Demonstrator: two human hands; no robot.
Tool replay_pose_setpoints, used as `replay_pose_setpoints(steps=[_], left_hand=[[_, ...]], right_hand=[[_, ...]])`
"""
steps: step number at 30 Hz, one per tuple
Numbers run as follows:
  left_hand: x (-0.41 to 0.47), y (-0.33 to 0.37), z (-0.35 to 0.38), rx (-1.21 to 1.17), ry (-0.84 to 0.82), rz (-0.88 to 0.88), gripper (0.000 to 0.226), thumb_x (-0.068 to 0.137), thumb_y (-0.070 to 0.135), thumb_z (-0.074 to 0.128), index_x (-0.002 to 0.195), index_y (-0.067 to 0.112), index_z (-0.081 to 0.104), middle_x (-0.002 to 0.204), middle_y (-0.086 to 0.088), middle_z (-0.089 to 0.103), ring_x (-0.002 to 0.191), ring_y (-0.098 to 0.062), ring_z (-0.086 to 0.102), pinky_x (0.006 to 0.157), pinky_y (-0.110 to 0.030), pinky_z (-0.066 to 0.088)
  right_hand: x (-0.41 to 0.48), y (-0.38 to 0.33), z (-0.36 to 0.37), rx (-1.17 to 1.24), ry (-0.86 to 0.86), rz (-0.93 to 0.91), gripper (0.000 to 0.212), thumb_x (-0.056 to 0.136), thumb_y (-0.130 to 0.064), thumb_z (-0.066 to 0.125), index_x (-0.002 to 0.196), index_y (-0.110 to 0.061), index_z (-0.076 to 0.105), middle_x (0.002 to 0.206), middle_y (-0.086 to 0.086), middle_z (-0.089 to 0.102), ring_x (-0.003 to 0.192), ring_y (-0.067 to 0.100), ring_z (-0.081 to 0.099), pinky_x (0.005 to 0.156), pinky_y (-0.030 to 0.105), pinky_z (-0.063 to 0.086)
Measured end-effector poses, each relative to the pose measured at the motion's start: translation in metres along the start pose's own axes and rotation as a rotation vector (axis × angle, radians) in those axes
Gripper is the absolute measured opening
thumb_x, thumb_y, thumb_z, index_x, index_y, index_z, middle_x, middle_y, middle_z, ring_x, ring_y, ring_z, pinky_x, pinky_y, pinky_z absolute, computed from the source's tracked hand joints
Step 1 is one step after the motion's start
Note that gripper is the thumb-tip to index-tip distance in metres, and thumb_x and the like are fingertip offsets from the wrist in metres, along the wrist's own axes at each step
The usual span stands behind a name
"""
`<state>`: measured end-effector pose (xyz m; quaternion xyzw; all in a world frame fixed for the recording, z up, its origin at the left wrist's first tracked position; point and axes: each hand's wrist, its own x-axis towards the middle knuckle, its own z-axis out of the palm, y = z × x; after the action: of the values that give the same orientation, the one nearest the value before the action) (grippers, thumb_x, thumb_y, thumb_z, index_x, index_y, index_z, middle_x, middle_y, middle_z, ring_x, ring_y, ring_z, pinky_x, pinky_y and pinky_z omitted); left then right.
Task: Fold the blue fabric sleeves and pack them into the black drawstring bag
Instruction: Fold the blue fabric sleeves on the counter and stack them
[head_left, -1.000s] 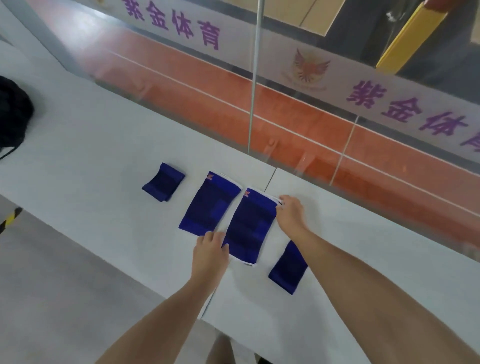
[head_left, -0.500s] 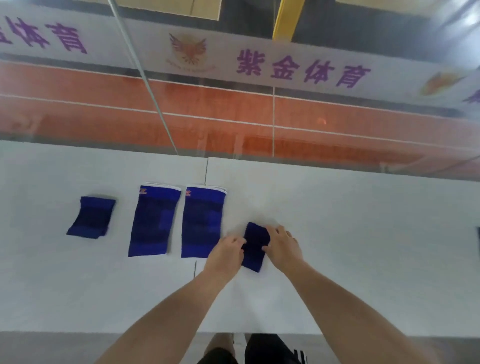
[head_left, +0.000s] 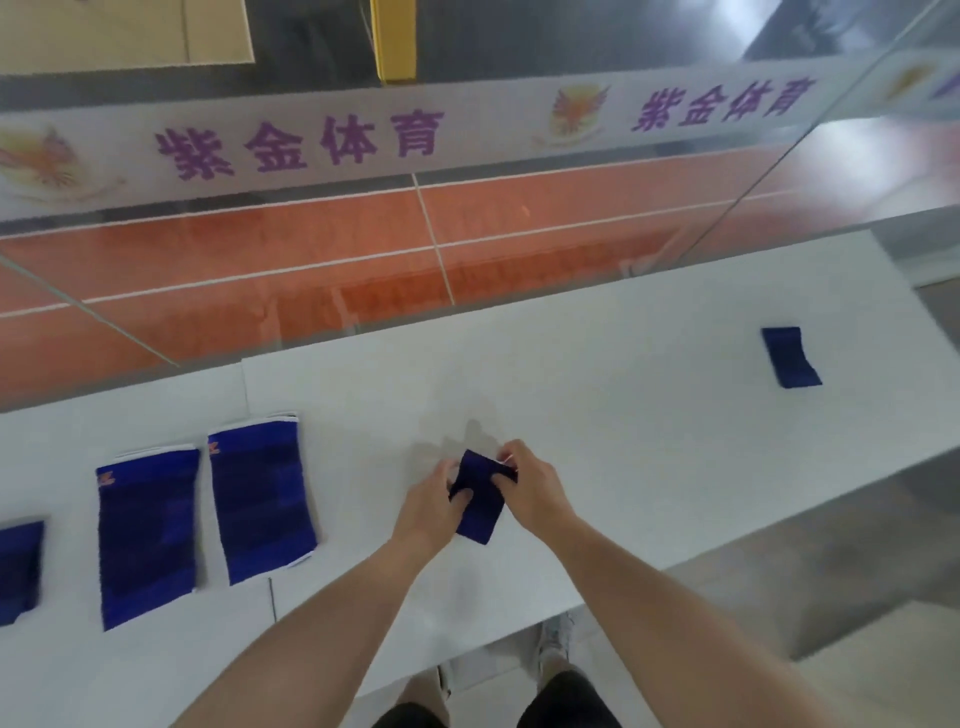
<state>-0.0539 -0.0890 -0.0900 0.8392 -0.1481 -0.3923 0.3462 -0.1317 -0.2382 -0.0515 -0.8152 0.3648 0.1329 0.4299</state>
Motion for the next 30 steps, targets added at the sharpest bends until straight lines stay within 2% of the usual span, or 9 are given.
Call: replay_pose_setpoints(steps=[3,6,8,11,15,17,23,26,30], left_hand=[[0.008,0.053,0.013,-0.122,-0.046,-0.003,0.034,0.095,0.027,0.059,0.129,0.028,0.054,0.097,0.004,0.067,0.085,-0.01,0.064,0.062,-0.019,0.046],[0.016,0.112,0.029,-0.182,-0.039,0.001,0.028,0.094,0.038,0.061,0.121,0.033,0.057,0.097,0.004,0.069,0.086,-0.014,0.068,0.066,-0.026,0.052],[0.022,0.154,0.04,-0.186,-0.021,-0.002,0.028,0.092,0.045,0.061,0.117,0.034,0.055,0.097,0.005,0.071,0.087,-0.016,0.07,0.068,-0.032,0.057],[0.031,0.21,0.063,-0.174,-0.017,0.012,0.02,0.094,0.032,0.062,0.112,0.025,0.057,0.094,-0.002,0.073,0.084,-0.02,0.072,0.072,-0.044,0.062],[0.045,0.279,0.101,-0.277,0.092,-0.017,0.01,0.095,0.016,0.059,0.103,0.021,0.055,0.096,-0.01,0.071,0.082,-0.026,0.074,0.068,-0.049,0.063],[0.053,0.313,0.118,-0.299,0.159,-0.018,0.01,0.096,0.014,0.058,0.102,0.02,0.053,0.095,-0.01,0.071,0.078,-0.026,0.074,0.068,-0.046,0.063],[0.098,0.373,0.162,-0.161,0.171,0.006,0.008,0.095,0.019,0.059,0.101,0.02,0.054,0.091,-0.003,0.07,0.073,-0.02,0.073,0.066,-0.037,0.063],[0.134,0.388,0.187,-0.016,0.112,0.083,0.01,0.095,0.029,0.06,0.1,0.02,0.06,0.093,0.002,0.071,0.075,-0.014,0.07,0.067,-0.028,0.054],[0.175,0.412,0.23,0.121,0.062,0.135,0.015,0.094,0.03,0.061,0.095,0.015,0.064,0.087,0.001,0.069,0.08,-0.018,0.063,0.063,-0.025,0.043]], right_hand=[[0.007,0.013,-0.052,0.203,0.066,0.1,0.032,0.092,-0.019,0.065,0.12,-0.026,0.052,0.103,-0.001,0.066,0.087,0.011,0.063,0.069,0.023,0.05],[0.017,0.032,-0.106,0.344,0.065,0.141,0.033,0.089,-0.022,0.071,0.12,-0.019,0.059,0.108,0.003,0.069,0.096,0.018,0.065,0.082,0.032,0.054],[0.022,0.047,-0.146,0.405,0.004,0.12,0.028,0.09,-0.022,0.071,0.115,-0.014,0.062,0.109,0.005,0.07,0.095,0.019,0.065,0.082,0.035,0.053],[0.03,0.069,-0.208,0.48,-0.1,0.097,0.024,0.091,-0.029,0.071,0.108,-0.013,0.065,0.108,0.009,0.072,0.094,0.022,0.067,0.082,0.038,0.056],[0.039,0.106,-0.282,0.555,-0.29,0.116,0.038,0.089,-0.045,0.069,0.111,-0.014,0.068,0.107,0.003,0.076,0.103,0.023,0.071,0.097,0.042,0.055],[0.042,0.127,-0.313,0.544,-0.385,0.143,0.037,0.086,-0.04,0.073,0.113,-0.016,0.067,0.107,0.002,0.077,0.103,0.021,0.072,0.099,0.042,0.054],[0.059,0.179,-0.378,0.423,-0.378,0.177,0.024,0.092,-0.032,0.065,0.11,-0.018,0.07,0.1,0.001,0.077,0.084,0.012,0.07,0.081,0.032,0.049],[0.073,0.203,-0.402,0.339,-0.324,0.225,0.022,0.096,-0.032,0.058,0.108,-0.017,0.07,0.096,-0.003,0.078,0.08,0.01,0.067,0.075,0.028,0.048],[0.087,0.24,-0.434,0.291,-0.186,0.302,0.021,0.096,-0.029,0.057,0.1,-0.013,0.071,0.088,-0.003,0.078,0.071,0.01,0.062,0.064,0.024,0.046]])
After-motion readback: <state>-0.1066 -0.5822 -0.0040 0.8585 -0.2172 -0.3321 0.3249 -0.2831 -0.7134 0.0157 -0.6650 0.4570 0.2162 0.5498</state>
